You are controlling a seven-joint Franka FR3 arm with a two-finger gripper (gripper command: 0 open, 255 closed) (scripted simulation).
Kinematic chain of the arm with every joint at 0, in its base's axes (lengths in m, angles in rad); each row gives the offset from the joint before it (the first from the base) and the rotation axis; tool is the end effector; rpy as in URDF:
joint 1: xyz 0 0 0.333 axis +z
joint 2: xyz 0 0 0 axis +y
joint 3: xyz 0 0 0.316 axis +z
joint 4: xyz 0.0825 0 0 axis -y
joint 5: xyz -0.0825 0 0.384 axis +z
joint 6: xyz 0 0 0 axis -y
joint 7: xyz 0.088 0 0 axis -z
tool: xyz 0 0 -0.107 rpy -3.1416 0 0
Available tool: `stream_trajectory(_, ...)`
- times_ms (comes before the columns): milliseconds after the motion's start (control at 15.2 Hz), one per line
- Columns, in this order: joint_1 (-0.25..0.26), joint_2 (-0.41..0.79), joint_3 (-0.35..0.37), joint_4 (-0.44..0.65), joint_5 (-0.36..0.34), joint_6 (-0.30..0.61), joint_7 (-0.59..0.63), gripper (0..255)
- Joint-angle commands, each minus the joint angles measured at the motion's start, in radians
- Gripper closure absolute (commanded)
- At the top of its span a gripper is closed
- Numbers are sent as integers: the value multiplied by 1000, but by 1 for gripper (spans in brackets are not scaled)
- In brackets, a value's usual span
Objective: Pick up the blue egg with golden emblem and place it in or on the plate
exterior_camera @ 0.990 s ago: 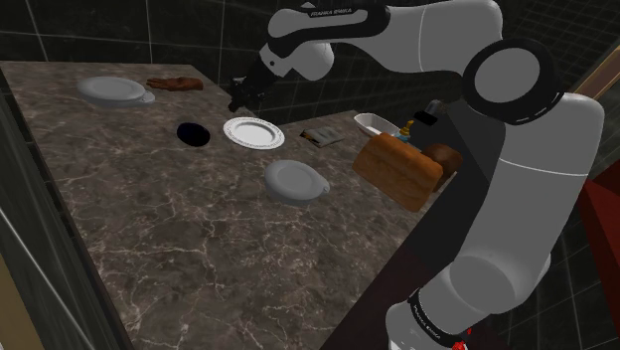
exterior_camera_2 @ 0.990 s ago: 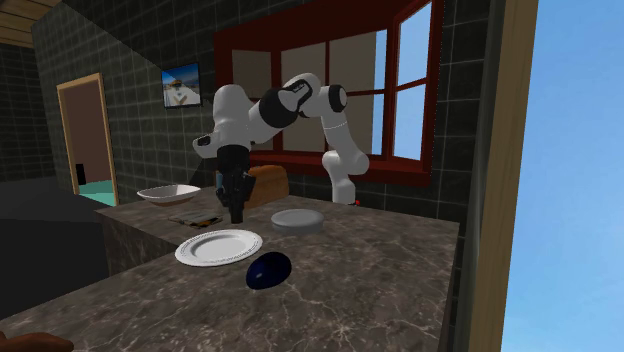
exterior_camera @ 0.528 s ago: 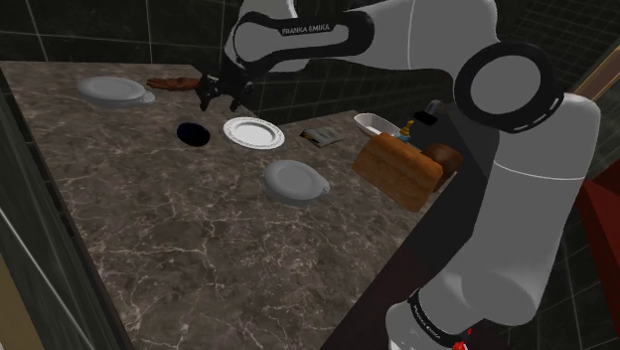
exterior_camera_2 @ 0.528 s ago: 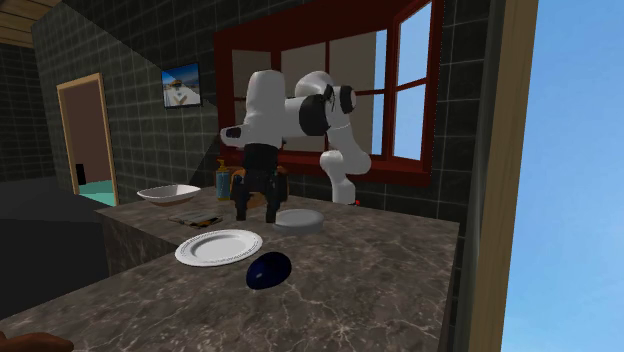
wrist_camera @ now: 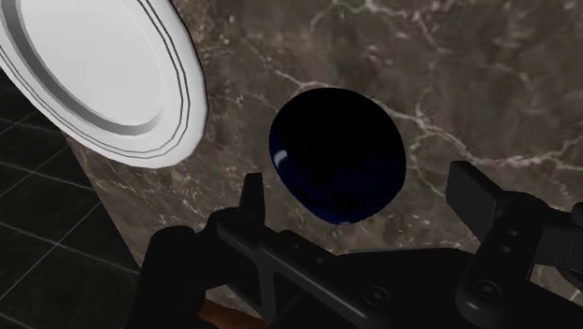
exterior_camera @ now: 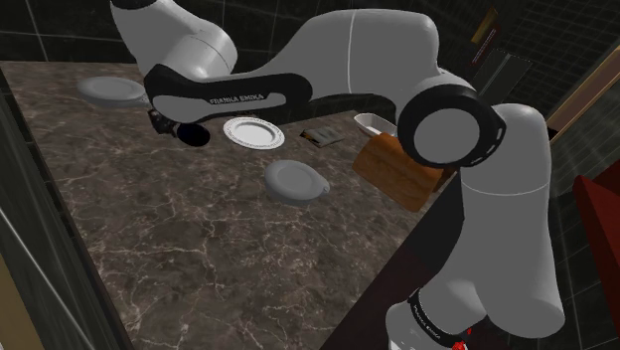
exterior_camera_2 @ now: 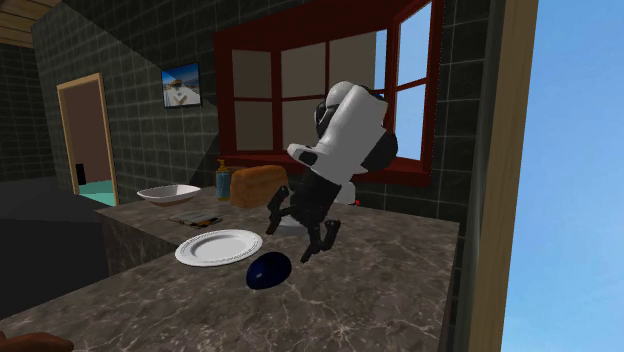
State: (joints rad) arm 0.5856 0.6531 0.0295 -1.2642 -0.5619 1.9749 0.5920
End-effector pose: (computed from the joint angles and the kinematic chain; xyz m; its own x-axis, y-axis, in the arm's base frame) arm 0.6303 0.3970 0.3880 0.9218 0.2731 0.2750 0.1483 -0.9042 0.4006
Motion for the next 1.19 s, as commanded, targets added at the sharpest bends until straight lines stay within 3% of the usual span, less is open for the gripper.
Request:
stream_trajectory(0,16,25,-12,18,-26,-12,12,0)
stream_trajectory(858,-2,55,-20,5,-32,37,17,0)
stream_trajectory(924,-2,55,-20,5,-32,37,17,255)
stream_trajectory(1122,-2,55,-20,5,-32,37,17,255)
